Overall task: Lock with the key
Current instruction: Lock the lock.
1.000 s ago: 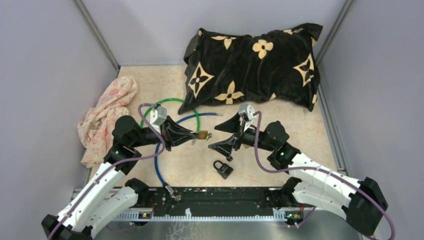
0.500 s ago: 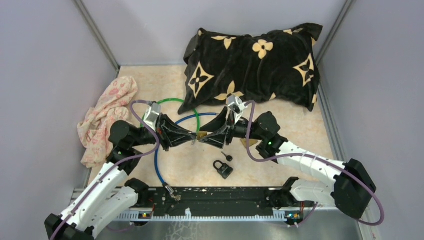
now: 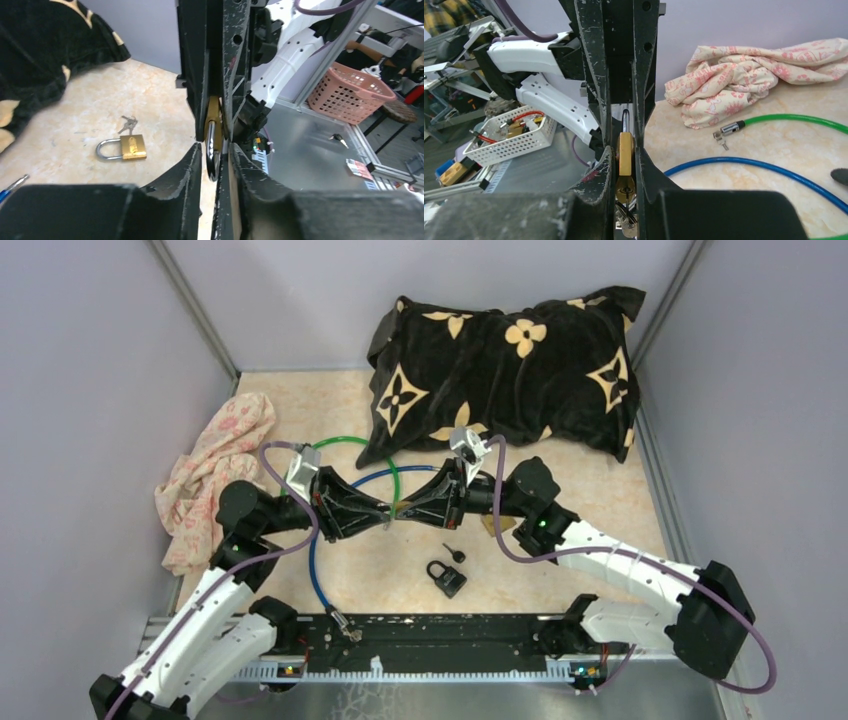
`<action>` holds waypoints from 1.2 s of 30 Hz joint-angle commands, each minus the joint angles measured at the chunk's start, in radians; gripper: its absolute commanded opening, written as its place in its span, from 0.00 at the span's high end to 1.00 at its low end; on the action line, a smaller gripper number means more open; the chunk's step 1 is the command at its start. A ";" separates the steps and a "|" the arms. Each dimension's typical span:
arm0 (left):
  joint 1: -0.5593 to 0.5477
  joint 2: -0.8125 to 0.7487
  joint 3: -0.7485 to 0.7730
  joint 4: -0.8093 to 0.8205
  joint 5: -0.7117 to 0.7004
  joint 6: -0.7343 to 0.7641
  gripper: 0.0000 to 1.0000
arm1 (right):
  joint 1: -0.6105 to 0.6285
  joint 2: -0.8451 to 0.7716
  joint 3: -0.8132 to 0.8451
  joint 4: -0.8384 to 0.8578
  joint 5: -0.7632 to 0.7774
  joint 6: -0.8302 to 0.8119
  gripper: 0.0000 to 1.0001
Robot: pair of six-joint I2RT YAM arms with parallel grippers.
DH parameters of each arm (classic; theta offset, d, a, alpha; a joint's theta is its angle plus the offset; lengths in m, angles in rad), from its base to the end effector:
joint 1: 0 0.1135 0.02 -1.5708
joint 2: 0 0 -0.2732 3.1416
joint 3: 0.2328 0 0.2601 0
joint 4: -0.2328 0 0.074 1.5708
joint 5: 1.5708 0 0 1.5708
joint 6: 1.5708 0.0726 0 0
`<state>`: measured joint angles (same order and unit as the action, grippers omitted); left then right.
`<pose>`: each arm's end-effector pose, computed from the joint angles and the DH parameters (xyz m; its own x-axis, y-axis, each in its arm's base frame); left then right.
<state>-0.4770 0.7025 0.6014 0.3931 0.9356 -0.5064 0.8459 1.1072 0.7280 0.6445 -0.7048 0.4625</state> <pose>0.1344 -0.1352 0.3579 -0.2406 -0.1996 -0.9499 0.9611 0.0873 -0.2619 0.1504 0.2407 0.3538 -0.2838 0.1922 -0.9394 -0.9589 -0.0544 0.2786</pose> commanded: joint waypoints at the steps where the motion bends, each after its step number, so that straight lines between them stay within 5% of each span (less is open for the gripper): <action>1: 0.051 -0.035 0.043 -0.171 0.010 0.146 0.67 | -0.003 -0.082 0.037 -0.055 0.061 -0.055 1.00; 6: 0.092 -0.028 0.072 -0.279 0.063 0.220 0.61 | -0.004 -0.107 0.057 -0.134 0.065 -0.093 1.00; 17: 0.048 0.016 0.066 -0.113 0.126 0.104 0.52 | -0.003 -0.112 0.075 -0.157 0.045 -0.106 1.00; 27: 0.020 0.036 0.082 -0.075 0.109 0.068 0.82 | 0.004 -0.092 0.079 -0.137 0.052 -0.108 1.00; 32: 0.021 0.028 0.085 -0.072 0.122 0.066 0.68 | 0.004 -0.091 0.083 -0.150 0.054 -0.118 1.00; 36: 0.020 0.028 0.084 -0.079 0.113 0.067 0.75 | 0.004 -0.096 0.089 -0.160 0.053 -0.122 1.00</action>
<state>-0.4503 0.7403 0.6525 0.2844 1.0397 -0.4339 0.8425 1.0256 0.7513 0.4305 -0.6559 0.3595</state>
